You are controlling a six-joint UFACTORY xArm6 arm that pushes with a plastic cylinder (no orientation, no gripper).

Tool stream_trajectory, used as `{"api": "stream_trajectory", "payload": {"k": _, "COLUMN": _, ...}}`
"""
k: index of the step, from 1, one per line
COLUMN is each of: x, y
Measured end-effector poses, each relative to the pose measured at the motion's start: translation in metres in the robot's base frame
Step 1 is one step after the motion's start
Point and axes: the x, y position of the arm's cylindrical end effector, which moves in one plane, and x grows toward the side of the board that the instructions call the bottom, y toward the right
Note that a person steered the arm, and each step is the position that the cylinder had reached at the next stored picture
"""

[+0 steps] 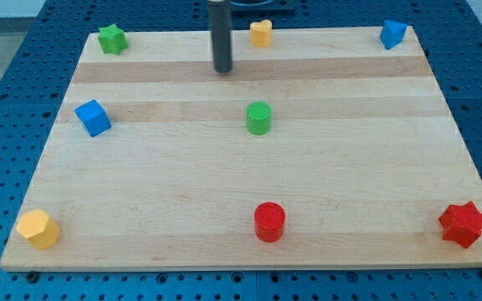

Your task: Move your arm to the toe left of the green star

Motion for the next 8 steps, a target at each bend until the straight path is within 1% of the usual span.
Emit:
{"api": "stream_trajectory", "payload": {"k": 1, "x": -0.017, "y": -0.04}}
{"api": "stream_trajectory", "payload": {"k": 2, "x": -0.048, "y": -0.071}}
{"api": "stream_trajectory", "payload": {"k": 3, "x": -0.077, "y": -0.082}}
{"api": "stream_trajectory", "payload": {"k": 4, "x": -0.095, "y": -0.082}}
{"api": "stream_trajectory", "payload": {"k": 7, "x": -0.091, "y": -0.088}}
{"api": "stream_trajectory", "payload": {"k": 8, "x": -0.076, "y": -0.096}}
